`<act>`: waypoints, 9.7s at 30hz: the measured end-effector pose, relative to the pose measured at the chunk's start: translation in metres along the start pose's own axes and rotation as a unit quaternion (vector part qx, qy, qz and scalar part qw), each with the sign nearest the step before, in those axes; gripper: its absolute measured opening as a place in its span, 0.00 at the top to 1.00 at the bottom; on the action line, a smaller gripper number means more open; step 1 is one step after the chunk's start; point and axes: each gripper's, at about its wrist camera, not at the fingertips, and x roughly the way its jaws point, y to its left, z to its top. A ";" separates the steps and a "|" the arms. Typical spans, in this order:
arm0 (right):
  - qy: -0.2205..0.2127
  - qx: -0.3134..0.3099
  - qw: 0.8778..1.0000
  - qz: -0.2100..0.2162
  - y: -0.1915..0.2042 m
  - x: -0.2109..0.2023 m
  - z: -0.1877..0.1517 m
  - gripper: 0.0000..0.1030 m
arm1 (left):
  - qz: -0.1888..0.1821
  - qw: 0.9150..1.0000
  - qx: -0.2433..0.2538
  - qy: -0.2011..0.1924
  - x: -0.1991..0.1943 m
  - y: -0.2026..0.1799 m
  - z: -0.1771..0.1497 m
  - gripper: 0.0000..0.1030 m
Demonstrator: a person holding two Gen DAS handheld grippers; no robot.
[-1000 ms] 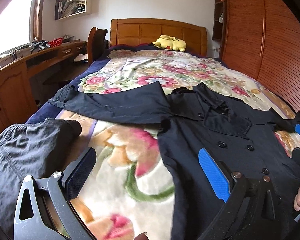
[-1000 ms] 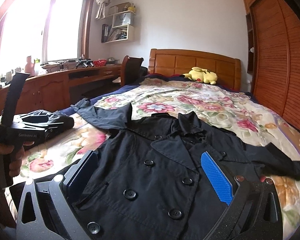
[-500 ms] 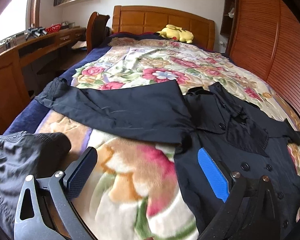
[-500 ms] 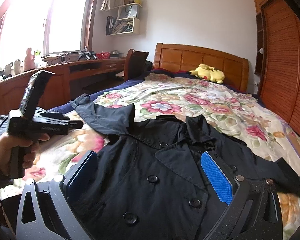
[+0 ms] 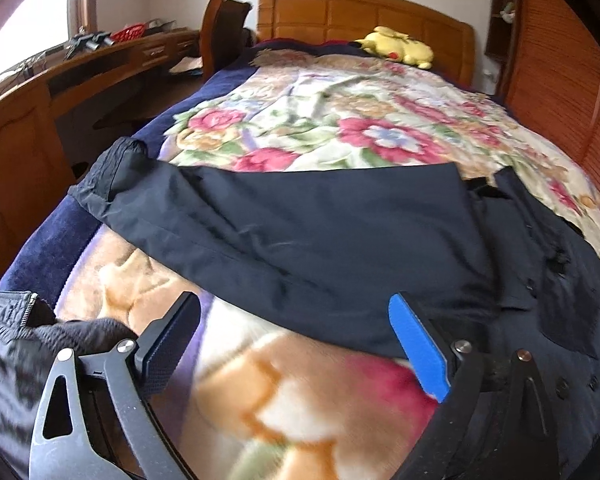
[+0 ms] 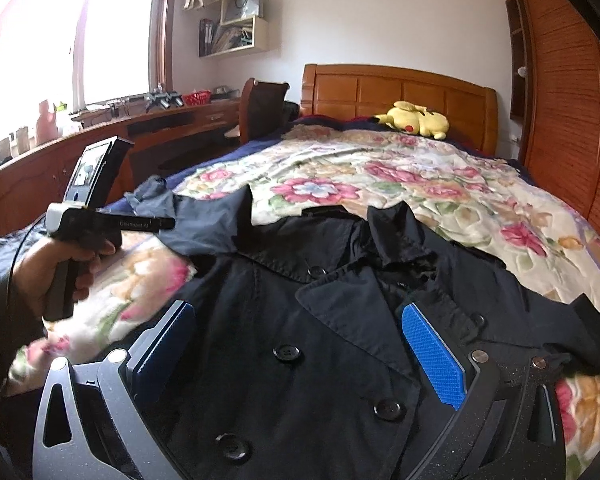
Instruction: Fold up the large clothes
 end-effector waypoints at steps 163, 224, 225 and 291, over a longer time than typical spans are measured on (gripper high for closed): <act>0.042 -0.035 0.989 0.137 0.011 0.000 0.000 0.18 | -0.097 0.984 0.094 -0.116 -0.213 -0.087 -0.162 0.21; 0.069 0.043 0.988 -0.129 -0.062 -0.190 -0.123 0.46 | -0.208 0.965 0.106 -0.122 -0.240 -0.136 -0.174 0.21; 0.063 0.040 0.989 -0.130 -0.060 -0.194 -0.119 0.46 | -0.210 0.964 0.105 -0.122 -0.240 -0.138 -0.173 0.21; 0.064 0.123 0.938 -0.319 -0.365 -0.150 -0.062 0.28 | -0.223 0.954 0.174 -0.100 -0.185 -0.284 -0.164 0.21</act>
